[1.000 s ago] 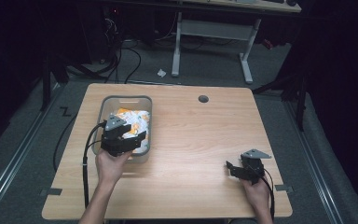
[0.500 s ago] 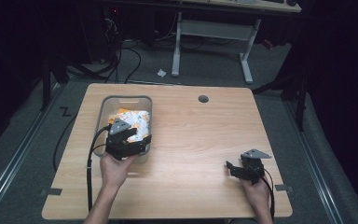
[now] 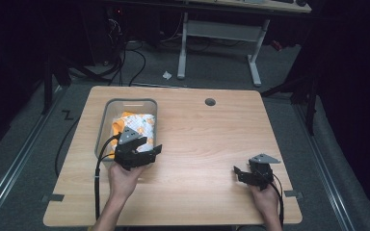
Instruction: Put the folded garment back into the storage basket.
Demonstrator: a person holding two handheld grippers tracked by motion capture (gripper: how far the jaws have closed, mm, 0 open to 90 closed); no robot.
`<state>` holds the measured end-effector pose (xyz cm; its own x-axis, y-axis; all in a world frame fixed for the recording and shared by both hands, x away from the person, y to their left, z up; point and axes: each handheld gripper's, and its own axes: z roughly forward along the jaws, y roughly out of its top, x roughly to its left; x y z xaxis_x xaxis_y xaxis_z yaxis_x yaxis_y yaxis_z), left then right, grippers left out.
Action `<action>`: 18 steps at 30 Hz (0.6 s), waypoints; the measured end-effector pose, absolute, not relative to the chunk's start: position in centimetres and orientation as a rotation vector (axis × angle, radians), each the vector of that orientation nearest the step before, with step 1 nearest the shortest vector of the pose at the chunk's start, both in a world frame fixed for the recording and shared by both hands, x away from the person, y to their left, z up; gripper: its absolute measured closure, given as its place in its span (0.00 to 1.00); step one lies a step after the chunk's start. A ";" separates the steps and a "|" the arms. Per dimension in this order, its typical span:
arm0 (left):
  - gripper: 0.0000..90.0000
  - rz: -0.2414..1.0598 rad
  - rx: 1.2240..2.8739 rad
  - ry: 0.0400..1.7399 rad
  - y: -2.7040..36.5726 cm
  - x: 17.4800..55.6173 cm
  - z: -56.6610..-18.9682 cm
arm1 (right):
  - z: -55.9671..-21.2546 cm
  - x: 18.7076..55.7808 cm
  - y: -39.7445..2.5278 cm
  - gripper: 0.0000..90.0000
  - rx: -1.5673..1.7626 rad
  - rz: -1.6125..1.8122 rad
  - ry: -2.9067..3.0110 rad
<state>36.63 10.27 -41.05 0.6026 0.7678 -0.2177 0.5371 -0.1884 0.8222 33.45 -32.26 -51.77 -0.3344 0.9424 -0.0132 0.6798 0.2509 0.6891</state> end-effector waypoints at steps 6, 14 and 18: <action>0.39 0.278 1.862 1.041 9.7 36.4 -41.5 | -51.8 33.4 -32.3 0.31 1.476 0.829 2.103; 0.39 0.243 1.867 1.025 8.6 36.3 -42.0 | -51.8 33.4 -32.3 0.31 1.476 0.829 2.103; 0.39 0.230 1.871 1.018 8.1 36.2 -42.3 | -51.8 33.4 -32.3 0.31 1.476 0.829 2.103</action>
